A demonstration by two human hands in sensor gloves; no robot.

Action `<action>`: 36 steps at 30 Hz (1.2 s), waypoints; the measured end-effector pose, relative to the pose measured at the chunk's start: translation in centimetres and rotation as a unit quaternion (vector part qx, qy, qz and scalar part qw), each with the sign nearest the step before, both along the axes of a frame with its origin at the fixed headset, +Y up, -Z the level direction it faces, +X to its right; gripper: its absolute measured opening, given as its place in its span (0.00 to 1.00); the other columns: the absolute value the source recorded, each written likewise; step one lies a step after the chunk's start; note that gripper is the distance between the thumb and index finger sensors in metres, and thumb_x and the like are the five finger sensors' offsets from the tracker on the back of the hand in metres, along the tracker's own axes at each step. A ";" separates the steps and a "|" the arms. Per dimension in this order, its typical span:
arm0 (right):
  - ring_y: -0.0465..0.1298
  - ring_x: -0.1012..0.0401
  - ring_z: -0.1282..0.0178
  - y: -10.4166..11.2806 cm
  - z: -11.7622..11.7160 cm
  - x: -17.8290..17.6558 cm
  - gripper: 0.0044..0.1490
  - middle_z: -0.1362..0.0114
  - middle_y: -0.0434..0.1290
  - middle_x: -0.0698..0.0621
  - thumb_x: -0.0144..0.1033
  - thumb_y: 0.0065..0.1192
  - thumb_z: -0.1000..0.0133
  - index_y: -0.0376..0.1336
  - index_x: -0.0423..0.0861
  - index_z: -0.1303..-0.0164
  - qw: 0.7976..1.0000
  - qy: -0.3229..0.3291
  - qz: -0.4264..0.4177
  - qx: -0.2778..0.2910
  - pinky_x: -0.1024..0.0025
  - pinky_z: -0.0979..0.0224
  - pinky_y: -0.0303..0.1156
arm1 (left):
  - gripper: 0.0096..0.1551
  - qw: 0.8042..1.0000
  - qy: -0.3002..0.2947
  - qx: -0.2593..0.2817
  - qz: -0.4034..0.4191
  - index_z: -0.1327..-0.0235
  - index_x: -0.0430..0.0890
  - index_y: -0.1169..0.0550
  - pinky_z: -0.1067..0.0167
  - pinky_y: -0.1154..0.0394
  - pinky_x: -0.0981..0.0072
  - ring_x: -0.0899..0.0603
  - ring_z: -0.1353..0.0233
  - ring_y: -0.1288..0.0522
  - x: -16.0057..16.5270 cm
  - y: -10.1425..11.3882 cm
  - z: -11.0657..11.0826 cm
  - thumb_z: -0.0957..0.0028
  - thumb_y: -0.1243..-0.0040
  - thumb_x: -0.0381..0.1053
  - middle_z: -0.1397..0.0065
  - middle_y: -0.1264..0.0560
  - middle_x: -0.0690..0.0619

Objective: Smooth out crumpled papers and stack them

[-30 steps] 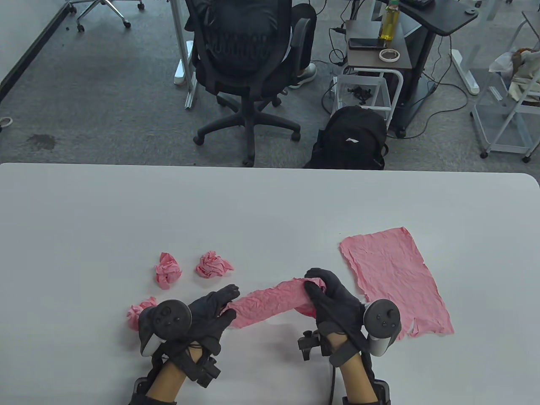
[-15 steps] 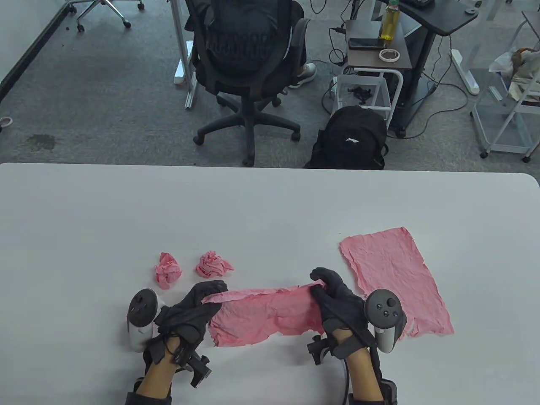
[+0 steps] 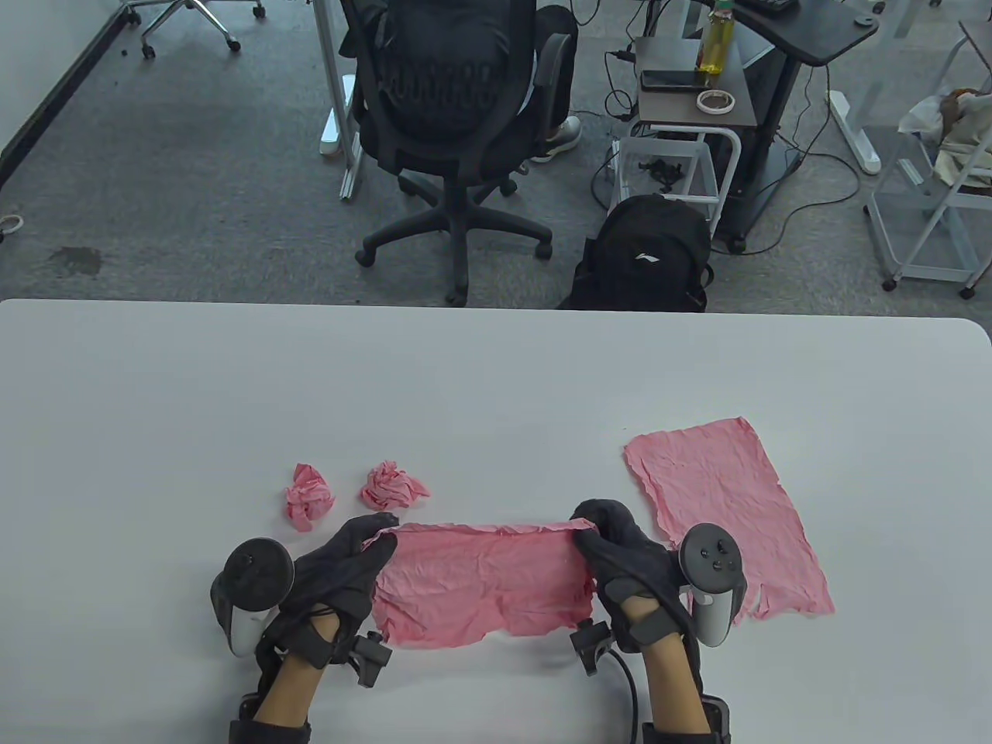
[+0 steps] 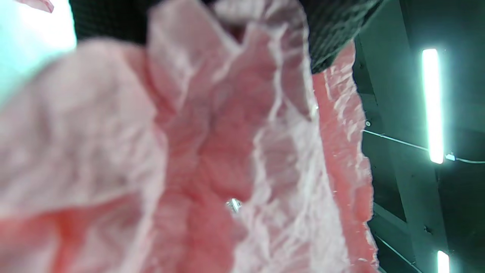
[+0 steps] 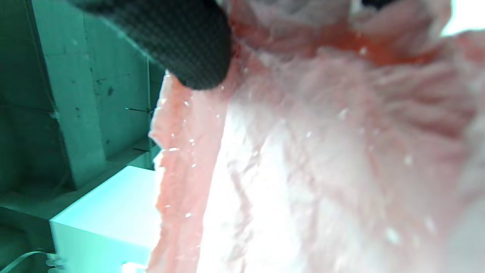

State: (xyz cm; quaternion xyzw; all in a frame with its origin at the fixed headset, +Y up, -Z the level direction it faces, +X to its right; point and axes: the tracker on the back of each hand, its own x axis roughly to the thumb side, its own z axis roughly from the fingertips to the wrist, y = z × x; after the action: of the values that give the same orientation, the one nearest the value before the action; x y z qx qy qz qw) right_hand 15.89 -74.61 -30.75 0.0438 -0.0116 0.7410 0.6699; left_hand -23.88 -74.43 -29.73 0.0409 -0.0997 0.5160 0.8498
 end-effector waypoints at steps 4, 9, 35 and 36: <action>0.81 0.46 0.50 -0.6 -0.1 -0.9 0.29 0.43 0.76 0.42 0.30 0.60 0.44 0.59 0.45 0.31 0.988 0.018 -0.153 -0.002 0.46 0.47 0.74 | 0.27 1.000 0.006 -0.004 -0.002 0.39 0.46 0.18 0.48 0.17 0.56 0.51 0.65 0.11 0.0 -0.2 -0.1 0.44 0.35 0.59 0.62 0.13 0.58; 0.78 0.54 0.54 -0.1 0.0 -0.9 0.37 0.47 0.73 0.49 0.40 0.70 0.45 0.58 0.43 0.29 0.998 0.039 -0.052 -0.002 0.49 0.47 0.73 | 0.26 1.000 0.006 0.001 0.008 0.39 0.46 0.18 0.48 0.17 0.56 0.51 0.65 0.11 -0.2 -0.1 0.0 0.44 0.35 0.59 0.62 0.13 0.58; 0.89 0.55 0.75 -0.5 -0.2 0.0 0.27 0.71 0.86 0.53 0.41 0.61 0.43 0.70 0.32 0.48 0.920 -0.086 0.380 -0.055 0.53 0.64 0.82 | 0.28 0.985 0.034 -0.054 -0.158 0.35 0.45 0.20 0.46 0.20 0.51 0.48 0.63 0.12 -0.2 -0.6 -0.3 0.46 0.33 0.56 0.60 0.13 0.55; 0.88 0.55 0.74 -0.6 -0.3 0.0 0.27 0.71 0.86 0.53 0.40 0.62 0.44 0.71 0.32 0.49 0.921 -0.087 0.376 -0.052 0.52 0.64 0.82 | 0.29 0.984 0.035 -0.057 -0.168 0.34 0.44 0.21 0.45 0.21 0.50 0.47 0.61 0.12 -0.1 -0.8 -0.4 0.46 0.33 0.55 0.58 0.13 0.54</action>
State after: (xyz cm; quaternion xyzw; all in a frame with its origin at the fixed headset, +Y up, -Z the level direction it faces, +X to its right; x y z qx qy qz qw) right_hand 15.94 -75.20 -31.00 -0.0547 -0.0143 0.9390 0.3393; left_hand -23.97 -75.24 -30.09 -0.0074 -0.0455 0.3693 0.9282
